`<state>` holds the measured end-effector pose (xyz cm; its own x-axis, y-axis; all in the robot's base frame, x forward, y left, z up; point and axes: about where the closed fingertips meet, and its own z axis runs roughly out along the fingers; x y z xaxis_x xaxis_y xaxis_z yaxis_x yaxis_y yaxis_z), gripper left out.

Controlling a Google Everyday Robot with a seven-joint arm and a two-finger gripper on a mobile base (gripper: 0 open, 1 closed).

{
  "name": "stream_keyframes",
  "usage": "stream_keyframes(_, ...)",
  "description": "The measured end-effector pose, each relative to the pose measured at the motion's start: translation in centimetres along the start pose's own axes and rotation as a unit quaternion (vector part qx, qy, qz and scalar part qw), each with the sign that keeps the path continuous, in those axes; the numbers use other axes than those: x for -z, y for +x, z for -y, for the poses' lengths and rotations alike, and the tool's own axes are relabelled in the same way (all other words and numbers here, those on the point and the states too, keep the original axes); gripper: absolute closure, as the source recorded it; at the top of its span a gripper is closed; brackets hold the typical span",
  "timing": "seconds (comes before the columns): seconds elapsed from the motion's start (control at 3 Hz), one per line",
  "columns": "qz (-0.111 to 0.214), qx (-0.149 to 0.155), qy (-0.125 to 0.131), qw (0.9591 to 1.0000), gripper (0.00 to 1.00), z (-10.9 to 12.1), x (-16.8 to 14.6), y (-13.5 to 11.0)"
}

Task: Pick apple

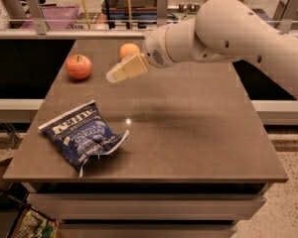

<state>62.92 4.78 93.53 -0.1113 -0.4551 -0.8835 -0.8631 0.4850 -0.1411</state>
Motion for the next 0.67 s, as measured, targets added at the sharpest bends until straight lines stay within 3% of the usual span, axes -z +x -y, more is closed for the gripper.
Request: stream_keyframes(0.67,0.036,-0.003,-0.018,0.9992,0.0,0.0,-3.5,-0.6)
